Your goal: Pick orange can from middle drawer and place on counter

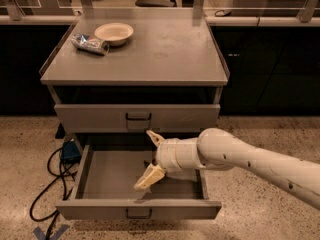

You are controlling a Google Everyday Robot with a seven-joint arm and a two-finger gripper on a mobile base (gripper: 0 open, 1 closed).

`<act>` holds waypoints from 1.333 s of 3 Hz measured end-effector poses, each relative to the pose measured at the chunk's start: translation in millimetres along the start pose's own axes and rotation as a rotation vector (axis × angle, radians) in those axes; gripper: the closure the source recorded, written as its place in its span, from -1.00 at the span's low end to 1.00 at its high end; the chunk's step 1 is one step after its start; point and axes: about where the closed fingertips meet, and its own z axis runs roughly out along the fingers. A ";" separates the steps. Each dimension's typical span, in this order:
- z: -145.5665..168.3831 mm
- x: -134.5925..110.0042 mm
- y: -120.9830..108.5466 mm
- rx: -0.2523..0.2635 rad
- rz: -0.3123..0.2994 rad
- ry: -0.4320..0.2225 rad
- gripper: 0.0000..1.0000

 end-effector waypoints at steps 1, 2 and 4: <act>23.0 18.7 -3.6 0.011 -0.007 0.058 -1.00; 61.7 44.1 -22.3 0.054 -0.014 0.116 -1.00; 74.8 74.4 -26.8 0.021 0.068 0.103 -1.00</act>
Offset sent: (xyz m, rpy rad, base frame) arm 0.0835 0.0281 -0.1171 -0.1729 -0.0318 -0.1422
